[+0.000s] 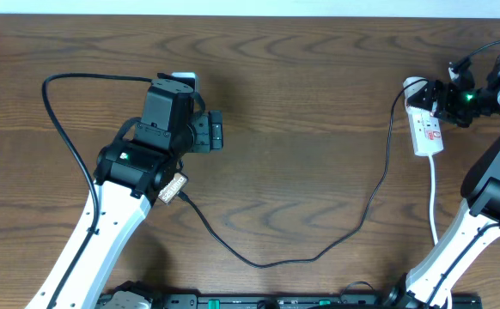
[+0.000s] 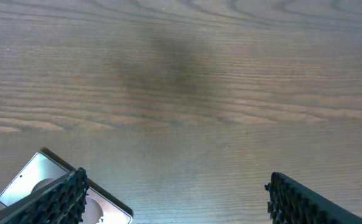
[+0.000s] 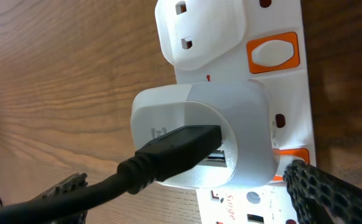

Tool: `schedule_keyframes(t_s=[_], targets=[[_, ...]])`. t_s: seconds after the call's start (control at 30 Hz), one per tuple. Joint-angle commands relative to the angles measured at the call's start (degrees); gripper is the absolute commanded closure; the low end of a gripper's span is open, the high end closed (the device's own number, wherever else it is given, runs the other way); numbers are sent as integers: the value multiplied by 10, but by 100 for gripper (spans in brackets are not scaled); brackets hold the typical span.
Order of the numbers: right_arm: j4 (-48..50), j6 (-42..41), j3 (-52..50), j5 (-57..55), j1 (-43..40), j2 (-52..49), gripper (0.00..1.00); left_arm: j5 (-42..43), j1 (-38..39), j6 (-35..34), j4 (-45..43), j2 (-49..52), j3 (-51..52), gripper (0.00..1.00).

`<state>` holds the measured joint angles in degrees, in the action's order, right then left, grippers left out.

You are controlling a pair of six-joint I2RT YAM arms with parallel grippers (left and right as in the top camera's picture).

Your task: Plug charger to phone and switch on socket

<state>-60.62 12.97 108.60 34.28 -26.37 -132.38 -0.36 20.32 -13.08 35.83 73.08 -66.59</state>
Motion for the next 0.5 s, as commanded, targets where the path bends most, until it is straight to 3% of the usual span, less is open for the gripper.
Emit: schedule_keyframes(t_s=[0.0,0.47], targets=[[-3,-5,5,38,16,0,1,-3,1,3,2,3,-10,10],[-3,-6,5,52,17,0,1,-3,1,3,7,3,-10,10]])
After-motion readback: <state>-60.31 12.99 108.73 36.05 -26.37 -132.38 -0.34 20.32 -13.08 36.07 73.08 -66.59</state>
